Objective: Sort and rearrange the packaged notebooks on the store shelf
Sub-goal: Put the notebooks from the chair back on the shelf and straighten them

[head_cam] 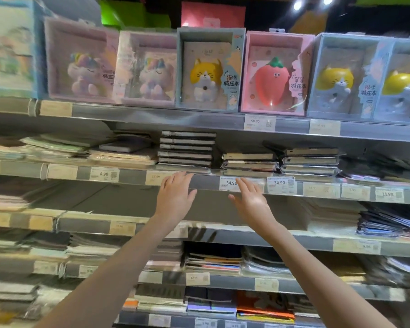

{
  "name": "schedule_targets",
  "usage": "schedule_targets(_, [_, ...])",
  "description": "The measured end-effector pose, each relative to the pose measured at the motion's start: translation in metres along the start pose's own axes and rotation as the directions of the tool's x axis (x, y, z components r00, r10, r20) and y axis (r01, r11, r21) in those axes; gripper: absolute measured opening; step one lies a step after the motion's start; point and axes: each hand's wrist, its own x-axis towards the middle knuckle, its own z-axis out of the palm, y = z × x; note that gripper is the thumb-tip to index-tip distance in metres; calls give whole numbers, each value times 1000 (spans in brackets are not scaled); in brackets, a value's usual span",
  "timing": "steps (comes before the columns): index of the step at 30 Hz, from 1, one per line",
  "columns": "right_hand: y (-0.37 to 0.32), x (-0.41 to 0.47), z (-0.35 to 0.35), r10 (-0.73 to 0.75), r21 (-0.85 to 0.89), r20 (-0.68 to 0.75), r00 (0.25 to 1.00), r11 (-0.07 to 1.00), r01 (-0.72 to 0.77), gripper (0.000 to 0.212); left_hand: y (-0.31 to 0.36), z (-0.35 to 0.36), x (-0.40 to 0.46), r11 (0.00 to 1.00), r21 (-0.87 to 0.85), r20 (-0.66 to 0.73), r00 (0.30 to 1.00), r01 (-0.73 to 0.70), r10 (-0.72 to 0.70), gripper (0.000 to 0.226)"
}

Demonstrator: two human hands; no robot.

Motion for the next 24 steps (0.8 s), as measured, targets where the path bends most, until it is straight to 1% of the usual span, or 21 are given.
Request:
schedule_targets(3, [-13,-7,3,-28,23,13,1000,999,27,54,-11,-10,-2,994,-71,33,996,83,-81,46])
schedule_targets(5, [-21,-7,4,-19,27,42,999,999,18,54,-20,-15,0,989,-90,39,993,118,-115,44])
schedule_targets(7, [-31,1,4,20,37,84,996,999,-24,54,-31,-20,8,986,-89,44,989,141,-138,44])
schedule_targets(9, [-42,14,4,63,63,106,992,996,-69,54,-49,-23,21,982,-122,0,990,142,-143,45])
schedule_targets(11, [-54,26,9,69,90,75,995,993,-76,54,-71,-23,37,980,-144,-43,989,137,-144,48])
schedule_targets(13, [-65,38,17,78,125,10,997,989,-79,56,-88,-20,52,984,-119,-19,990,134,-137,53])
schedule_targets(15, [-73,51,25,126,162,-43,991,980,-118,60,-98,-17,66,993,-46,29,994,110,-108,59])
schedule_targets(18, [-78,66,34,199,136,-63,978,973,-189,68,-108,-15,80,996,76,73,996,47,-53,66])
schedule_targets(20, [-79,73,35,240,128,-48,970,964,-233,72,-110,-17,86,992,129,110,994,4,-18,66])
schedule_targets(22, [-79,80,39,264,100,-33,964,960,-260,77,-111,-16,89,992,124,143,990,-16,-2,64])
schedule_targets(24, [-76,85,41,298,68,-30,954,953,-296,83,-109,-15,88,998,70,163,987,-3,-9,63])
